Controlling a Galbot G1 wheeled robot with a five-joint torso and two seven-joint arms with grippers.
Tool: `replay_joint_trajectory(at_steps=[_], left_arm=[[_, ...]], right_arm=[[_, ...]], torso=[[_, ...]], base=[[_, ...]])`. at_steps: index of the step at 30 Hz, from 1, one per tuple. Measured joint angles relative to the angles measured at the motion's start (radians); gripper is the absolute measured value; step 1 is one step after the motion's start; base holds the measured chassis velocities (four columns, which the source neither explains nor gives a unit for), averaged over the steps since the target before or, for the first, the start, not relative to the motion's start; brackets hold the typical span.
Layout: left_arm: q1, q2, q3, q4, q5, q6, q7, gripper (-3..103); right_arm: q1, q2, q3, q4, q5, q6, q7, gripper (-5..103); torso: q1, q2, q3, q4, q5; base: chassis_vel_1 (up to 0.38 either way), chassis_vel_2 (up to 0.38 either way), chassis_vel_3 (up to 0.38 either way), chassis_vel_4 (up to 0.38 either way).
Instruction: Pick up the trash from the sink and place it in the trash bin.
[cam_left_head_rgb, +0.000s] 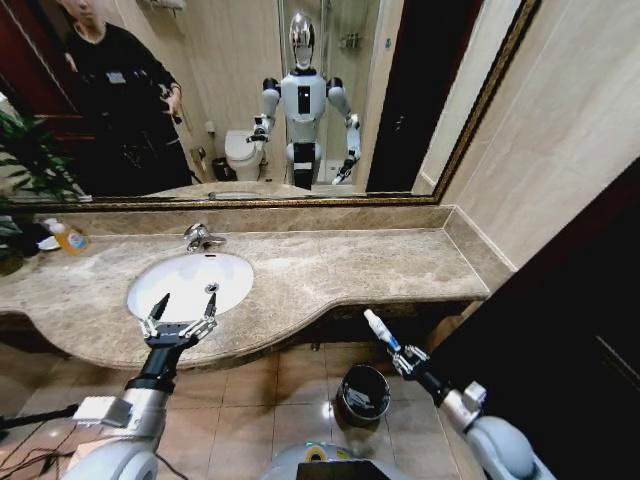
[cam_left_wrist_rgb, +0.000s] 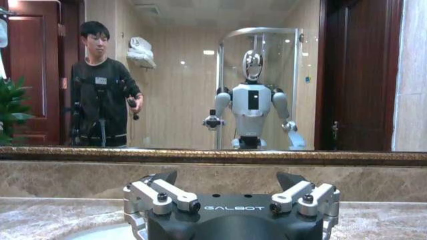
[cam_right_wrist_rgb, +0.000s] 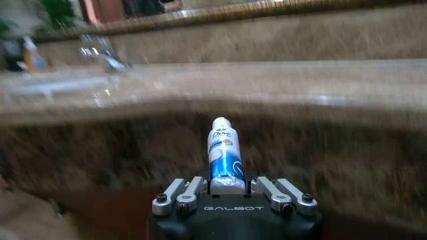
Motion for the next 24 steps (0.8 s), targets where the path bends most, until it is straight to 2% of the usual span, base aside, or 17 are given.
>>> replay_joint_trajectory(at_steps=[5, 7, 14, 16, 19, 24], left_arm=[[0.0, 0.0, 0.0, 0.0, 0.0, 0.0, 0.0, 100], [0.0, 0.0, 0.0, 0.0, 0.0, 0.0, 0.0, 100], [0.0, 0.0, 0.0, 0.0, 0.0, 0.0, 0.0, 100], [0.0, 0.0, 0.0, 0.0, 0.0, 0.0, 0.0, 100], [0.0, 0.0, 0.0, 0.0, 0.0, 0.0, 0.0, 100], [0.0, 0.0, 0.0, 0.0, 0.0, 0.0, 0.0, 100]], right_arm=[[0.076, 0.035, -0.031, -0.13, -0.049, 0.018, 0.016, 28], [0.131, 0.062, -0.052, -0.244, -0.098, 0.044, 0.022, 28], [0.197, 0.113, -0.087, -0.381, -0.139, 0.037, 0.03, 28], [0.23, 0.139, -0.089, -0.448, -0.178, 0.046, 0.036, 28], [0.279, 0.183, -0.09, -0.568, -0.221, 0.055, 0.082, 28], [0.32, 0.205, -0.095, -0.691, -0.234, 0.061, 0.139, 28]], torso=[[0.0, 0.0, 0.0, 0.0001, 0.0], [0.0, 0.0, 0.0, 0.0001, 0.0001], [0.0, 0.0, 0.0, 0.0, -0.0002], [0.0, 0.0, 0.0, 0.0, -0.0001], [0.0, 0.0, 0.0, 0.0, 0.0002], [0.0, 0.0, 0.0, 0.0, 0.0]], base=[[0.0, 0.0, 0.0, 0.0], [0.0, 0.0, 0.0, 0.0], [0.0, 0.0, 0.0, 0.0], [0.0, 0.0, 0.0, 0.0], [0.0, 0.0, 0.0, 0.0], [0.0, 0.0, 0.0, 0.0]])
